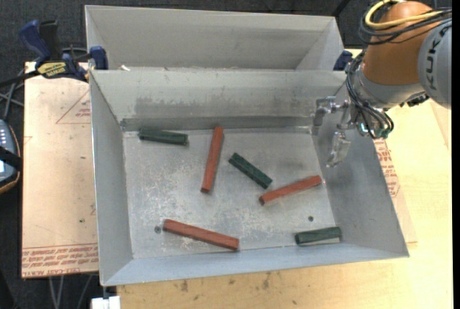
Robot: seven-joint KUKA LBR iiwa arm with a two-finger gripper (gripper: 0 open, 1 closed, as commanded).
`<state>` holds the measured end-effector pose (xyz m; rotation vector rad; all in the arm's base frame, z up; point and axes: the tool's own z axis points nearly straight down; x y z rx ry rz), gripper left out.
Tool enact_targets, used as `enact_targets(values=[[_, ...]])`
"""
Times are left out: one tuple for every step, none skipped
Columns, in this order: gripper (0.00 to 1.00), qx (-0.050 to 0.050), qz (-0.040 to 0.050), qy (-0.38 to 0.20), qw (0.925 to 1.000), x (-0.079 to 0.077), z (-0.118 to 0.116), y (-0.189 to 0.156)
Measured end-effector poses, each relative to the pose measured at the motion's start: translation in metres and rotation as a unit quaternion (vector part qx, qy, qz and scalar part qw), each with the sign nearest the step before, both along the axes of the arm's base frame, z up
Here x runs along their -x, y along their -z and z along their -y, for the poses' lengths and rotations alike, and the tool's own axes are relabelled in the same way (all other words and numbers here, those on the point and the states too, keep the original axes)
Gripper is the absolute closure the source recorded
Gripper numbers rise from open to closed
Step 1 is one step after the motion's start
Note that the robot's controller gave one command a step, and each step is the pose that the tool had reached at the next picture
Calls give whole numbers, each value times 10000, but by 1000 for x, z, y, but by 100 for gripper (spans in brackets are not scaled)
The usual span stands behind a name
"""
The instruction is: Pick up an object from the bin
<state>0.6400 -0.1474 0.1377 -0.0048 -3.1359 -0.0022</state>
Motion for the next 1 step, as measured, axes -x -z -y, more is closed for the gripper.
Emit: enact_targets(values=[[0,6,39,-11,10000,-2,0,-5]])
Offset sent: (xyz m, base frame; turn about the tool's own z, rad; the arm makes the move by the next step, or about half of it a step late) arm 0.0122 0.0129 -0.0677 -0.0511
